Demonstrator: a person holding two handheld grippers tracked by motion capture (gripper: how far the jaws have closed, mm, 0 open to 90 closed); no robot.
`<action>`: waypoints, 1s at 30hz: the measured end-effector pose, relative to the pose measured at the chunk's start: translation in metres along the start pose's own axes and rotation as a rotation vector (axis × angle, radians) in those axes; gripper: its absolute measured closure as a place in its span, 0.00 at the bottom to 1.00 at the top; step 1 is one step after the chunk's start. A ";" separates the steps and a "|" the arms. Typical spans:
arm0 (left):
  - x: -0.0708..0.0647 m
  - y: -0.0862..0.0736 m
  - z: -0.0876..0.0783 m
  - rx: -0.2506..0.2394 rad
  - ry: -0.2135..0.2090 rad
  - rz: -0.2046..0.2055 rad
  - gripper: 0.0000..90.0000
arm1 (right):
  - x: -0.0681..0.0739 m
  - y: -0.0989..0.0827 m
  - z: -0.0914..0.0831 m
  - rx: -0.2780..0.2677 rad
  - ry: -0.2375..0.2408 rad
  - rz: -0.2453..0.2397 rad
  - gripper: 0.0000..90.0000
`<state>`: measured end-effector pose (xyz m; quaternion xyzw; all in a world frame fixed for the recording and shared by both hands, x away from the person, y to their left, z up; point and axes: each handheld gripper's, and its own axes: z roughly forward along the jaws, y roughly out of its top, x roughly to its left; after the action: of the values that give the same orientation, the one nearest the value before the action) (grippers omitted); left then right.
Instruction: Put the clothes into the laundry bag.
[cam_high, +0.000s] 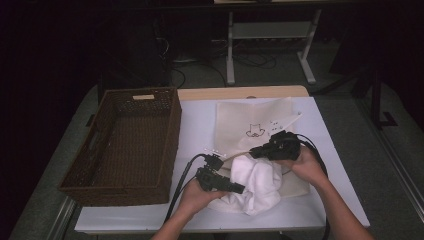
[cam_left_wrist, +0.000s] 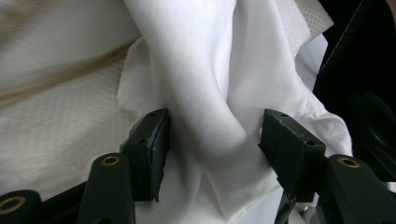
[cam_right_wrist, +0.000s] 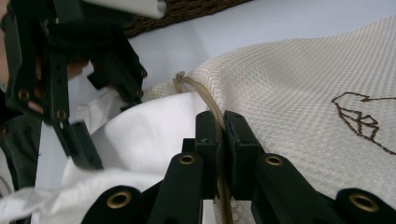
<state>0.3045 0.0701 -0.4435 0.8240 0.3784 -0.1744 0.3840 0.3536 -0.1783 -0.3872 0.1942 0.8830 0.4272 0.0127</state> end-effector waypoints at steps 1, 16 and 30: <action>0.000 0.000 0.003 -0.001 -0.007 0.002 0.49 | 0.000 0.000 0.001 0.001 -0.001 -0.008 0.94; -0.010 0.020 0.028 -0.151 -0.025 0.035 0.95 | 0.007 0.004 0.000 0.009 -0.003 -0.037 0.94; 0.004 0.034 0.026 -0.190 0.068 0.002 0.94 | 0.010 0.003 -0.007 -0.008 0.005 -0.033 0.94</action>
<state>0.3328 0.0377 -0.4458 0.7897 0.4052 -0.1090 0.4476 0.3439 -0.1784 -0.3794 0.1784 0.8843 0.4311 0.0183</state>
